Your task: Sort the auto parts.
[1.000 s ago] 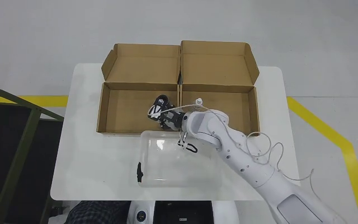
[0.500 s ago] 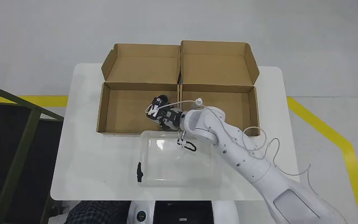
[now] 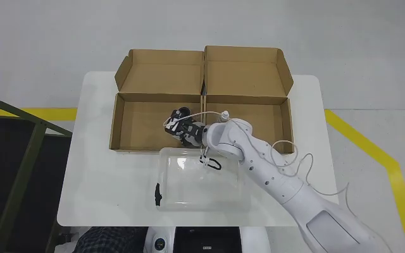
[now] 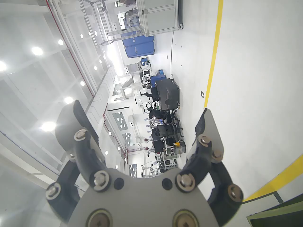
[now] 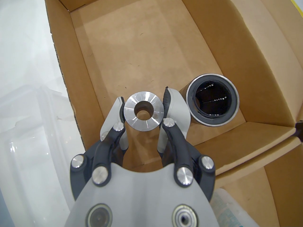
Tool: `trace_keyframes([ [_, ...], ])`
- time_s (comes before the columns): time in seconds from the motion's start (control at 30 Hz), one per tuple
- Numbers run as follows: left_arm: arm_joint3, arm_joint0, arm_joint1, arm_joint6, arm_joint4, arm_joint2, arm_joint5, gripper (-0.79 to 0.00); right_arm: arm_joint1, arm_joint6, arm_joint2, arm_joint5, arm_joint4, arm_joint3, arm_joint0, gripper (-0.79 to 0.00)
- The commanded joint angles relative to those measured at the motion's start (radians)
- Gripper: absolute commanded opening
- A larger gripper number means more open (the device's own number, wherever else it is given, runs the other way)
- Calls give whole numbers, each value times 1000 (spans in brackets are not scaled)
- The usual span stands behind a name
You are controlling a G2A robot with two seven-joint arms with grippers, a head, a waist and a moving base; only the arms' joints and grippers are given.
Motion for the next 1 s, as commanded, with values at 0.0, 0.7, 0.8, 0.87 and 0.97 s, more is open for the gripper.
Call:
trace_keyframes([
  [0.0, 0, 0, 0, 0, 0, 0, 0, 0, -2, 1, 0, -2, 1, 4, 1, -665],
  [0.7, 0, 0, 0, 0, 0, 0, 0, 0, -16, -9, 12, -32, 6, 15, -2, -511],
  [0.8, 0, 0, 0, 0, 0, 0, 0, 0, -16, -15, 16, -35, -2, -15, -8, -493],
  [0.87, 0, 0, 0, 0, 0, 0, 0, 0, -14, -22, 21, -43, -3, -40, -19, -489],
  [0.97, 0, 0, 0, 0, 0, 0, 0, 0, -9, -31, 32, -50, -12, -80, -35, -483],
])
